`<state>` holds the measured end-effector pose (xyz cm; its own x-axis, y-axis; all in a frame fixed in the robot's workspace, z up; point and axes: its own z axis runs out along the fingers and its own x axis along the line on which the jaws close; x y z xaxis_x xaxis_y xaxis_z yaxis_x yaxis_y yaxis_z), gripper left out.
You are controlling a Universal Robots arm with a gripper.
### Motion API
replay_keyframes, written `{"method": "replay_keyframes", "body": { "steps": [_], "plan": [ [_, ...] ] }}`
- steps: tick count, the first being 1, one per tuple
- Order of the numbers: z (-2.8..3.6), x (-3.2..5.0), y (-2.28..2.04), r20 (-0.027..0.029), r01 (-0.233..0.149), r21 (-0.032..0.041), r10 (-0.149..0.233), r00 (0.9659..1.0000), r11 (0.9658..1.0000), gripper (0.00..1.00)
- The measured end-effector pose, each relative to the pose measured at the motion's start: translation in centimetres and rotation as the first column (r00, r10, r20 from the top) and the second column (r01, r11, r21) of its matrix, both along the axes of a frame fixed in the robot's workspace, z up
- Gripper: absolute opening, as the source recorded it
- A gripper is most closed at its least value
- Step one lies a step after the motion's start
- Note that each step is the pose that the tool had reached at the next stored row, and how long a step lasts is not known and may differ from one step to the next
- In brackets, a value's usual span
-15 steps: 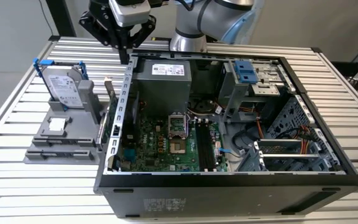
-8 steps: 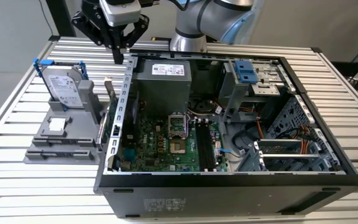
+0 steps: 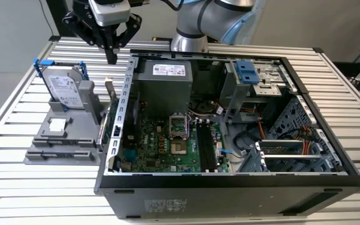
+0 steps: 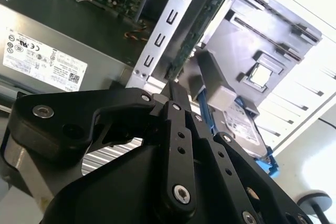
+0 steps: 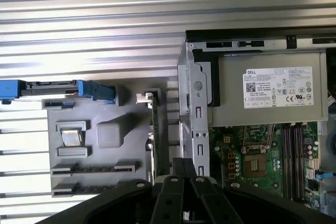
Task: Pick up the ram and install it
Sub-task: 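Reach for the ram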
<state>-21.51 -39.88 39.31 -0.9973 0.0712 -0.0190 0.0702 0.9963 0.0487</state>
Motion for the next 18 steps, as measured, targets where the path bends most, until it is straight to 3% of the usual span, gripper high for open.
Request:
{"method": "replay_keyframes", "body": {
  "steps": [18],
  "plan": [
    [0.0,-3.33,0.0,0.0,0.0,0.0001,0.0,1.0,1.0,0.0]
  ]
}}
